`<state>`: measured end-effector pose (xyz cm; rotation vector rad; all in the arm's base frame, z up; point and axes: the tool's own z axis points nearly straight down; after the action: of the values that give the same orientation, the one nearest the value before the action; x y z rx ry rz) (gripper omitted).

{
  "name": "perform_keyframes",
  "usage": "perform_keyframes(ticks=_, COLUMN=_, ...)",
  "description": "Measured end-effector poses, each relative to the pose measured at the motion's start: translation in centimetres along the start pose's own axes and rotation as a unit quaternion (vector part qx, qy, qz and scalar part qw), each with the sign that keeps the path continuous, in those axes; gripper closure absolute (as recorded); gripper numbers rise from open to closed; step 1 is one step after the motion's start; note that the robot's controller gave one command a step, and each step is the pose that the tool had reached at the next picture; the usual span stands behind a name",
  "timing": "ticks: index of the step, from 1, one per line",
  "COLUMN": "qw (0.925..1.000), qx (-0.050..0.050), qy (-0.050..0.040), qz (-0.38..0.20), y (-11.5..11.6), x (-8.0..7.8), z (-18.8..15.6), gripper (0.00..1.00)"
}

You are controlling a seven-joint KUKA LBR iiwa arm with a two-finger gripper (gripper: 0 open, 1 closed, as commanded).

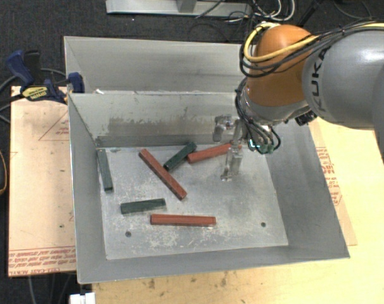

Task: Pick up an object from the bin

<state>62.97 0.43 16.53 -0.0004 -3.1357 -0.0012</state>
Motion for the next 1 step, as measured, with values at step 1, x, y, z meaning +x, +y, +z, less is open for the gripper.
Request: perform_keyframes(ticks=1, qw=1.0, qx=-0.001, qy=-0.0049, qz=0.007, y=2.56, x=-2.69, z=1.6, gripper=0.0)
